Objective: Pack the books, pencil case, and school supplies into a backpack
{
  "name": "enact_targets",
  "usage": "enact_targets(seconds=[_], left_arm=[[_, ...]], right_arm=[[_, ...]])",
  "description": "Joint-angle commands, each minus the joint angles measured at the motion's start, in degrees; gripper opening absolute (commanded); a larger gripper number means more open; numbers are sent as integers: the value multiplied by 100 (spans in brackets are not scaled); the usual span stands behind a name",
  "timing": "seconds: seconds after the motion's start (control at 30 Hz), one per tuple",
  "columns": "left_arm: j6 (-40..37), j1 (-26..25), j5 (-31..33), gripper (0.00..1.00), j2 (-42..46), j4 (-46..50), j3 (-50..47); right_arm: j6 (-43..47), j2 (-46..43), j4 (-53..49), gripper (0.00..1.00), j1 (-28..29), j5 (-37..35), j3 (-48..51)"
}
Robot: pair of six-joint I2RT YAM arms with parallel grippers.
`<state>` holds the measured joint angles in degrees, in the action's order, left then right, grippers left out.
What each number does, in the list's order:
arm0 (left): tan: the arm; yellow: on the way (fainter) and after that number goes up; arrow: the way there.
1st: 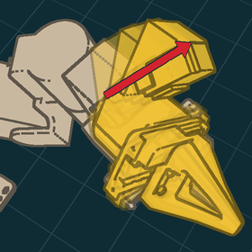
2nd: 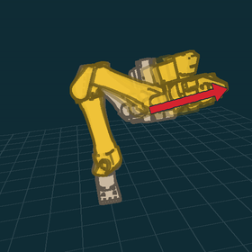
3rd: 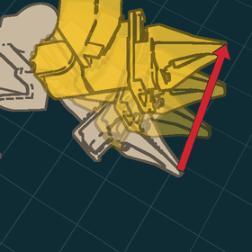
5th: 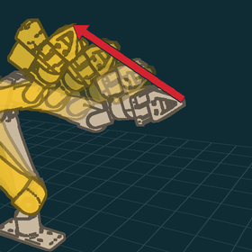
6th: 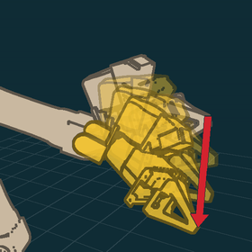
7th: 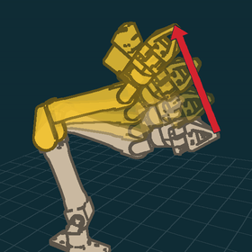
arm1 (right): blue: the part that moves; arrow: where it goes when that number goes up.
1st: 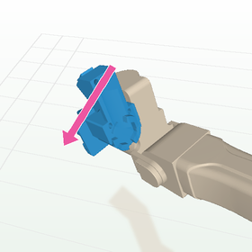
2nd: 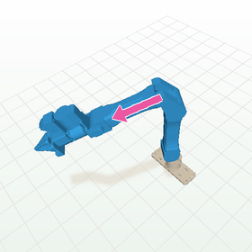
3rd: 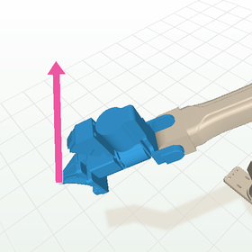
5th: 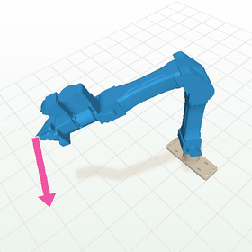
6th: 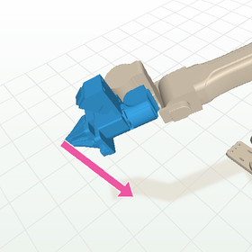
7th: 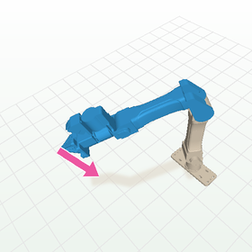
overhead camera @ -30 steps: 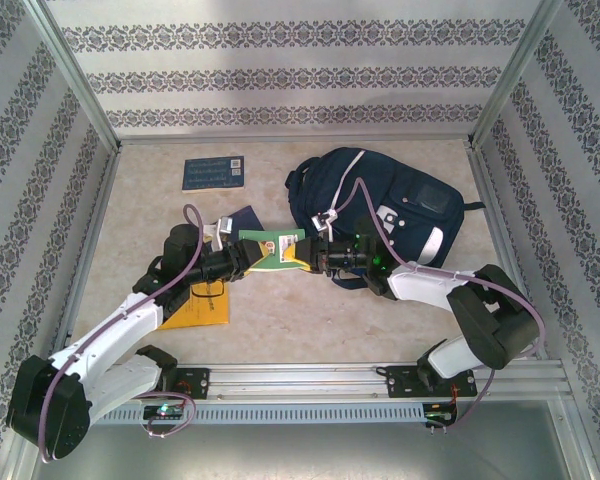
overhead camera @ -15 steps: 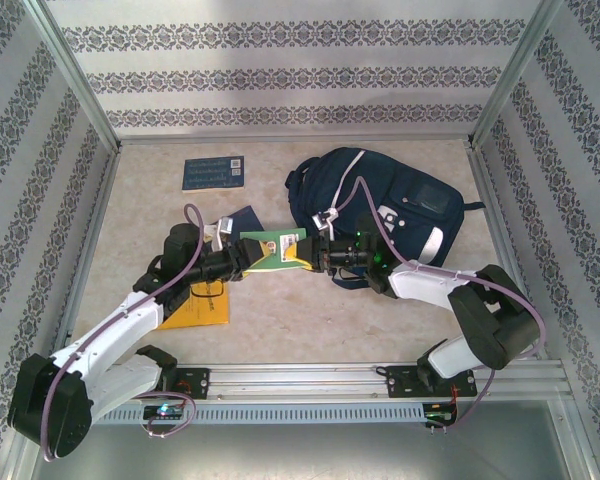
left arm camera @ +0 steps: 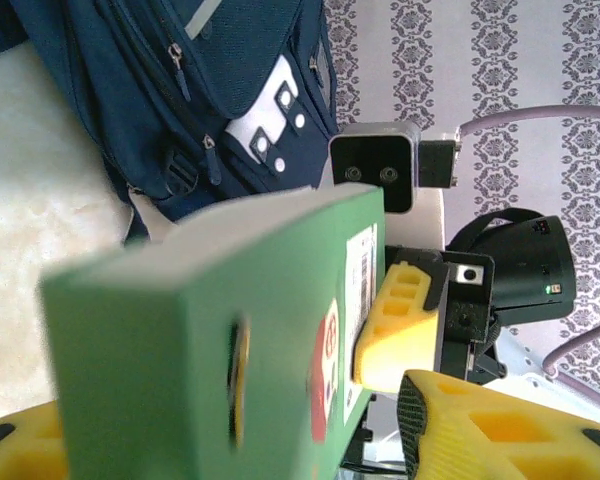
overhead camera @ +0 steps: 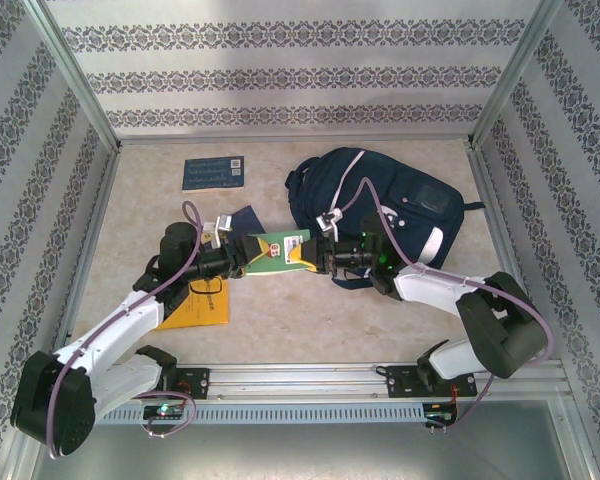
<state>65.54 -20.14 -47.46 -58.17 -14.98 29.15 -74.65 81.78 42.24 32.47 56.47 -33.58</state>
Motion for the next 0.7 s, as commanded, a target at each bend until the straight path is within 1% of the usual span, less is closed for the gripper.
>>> enact_targets(seconds=[0.0, 0.1, 0.17, 0.3, 0.4, 0.47, 0.5, 0.53, 0.57, 0.6, 0.63, 0.67], left_arm=[[50, 44, -331, 54, 18, -779, -40], [-6, 40, -420, 51, 16, -821, -35], [39, 43, -464, 46, 17, -941, -79], [155, 31, -535, 30, 14, -1249, -146], [159, -17, -545, 19, -30, -1273, -113], [146, -50, -532, 8, -49, -1259, -103], [152, -43, -508, 2, -41, -1248, -94], [137, -44, -464, 0, 7, -1202, -87], [69, -44, -393, 0, 70, -1029, -53], [-46, -43, -310, 0, 151, -785, 10], [-209, -42, -206, 0, 249, -407, 106], [-390, -31, -52, 0, 361, -21, 230]], right_arm=[[124, -72, 264, 0, 84, 366, -162], [152, -154, 192, 0, 67, 567, -160], [203, -251, 66, 0, -9, 586, -100], [311, -381, -207, 0, -144, 496, -9], [396, -391, -321, 0, -150, 374, -42], [469, -387, -401, 0, -147, 304, -81], [558, -374, -524, 3, -149, 276, -118], [703, -388, -773, 22, -174, 206, -162], [903, -441, -1096, 39, -241, 82, -191], [1128, -532, -1471, 49, -309, -86, -209], [1531, -697, -2107, 57, -396, -376, -270], [2008, -891, -2852, 62, -460, -727, -386]])
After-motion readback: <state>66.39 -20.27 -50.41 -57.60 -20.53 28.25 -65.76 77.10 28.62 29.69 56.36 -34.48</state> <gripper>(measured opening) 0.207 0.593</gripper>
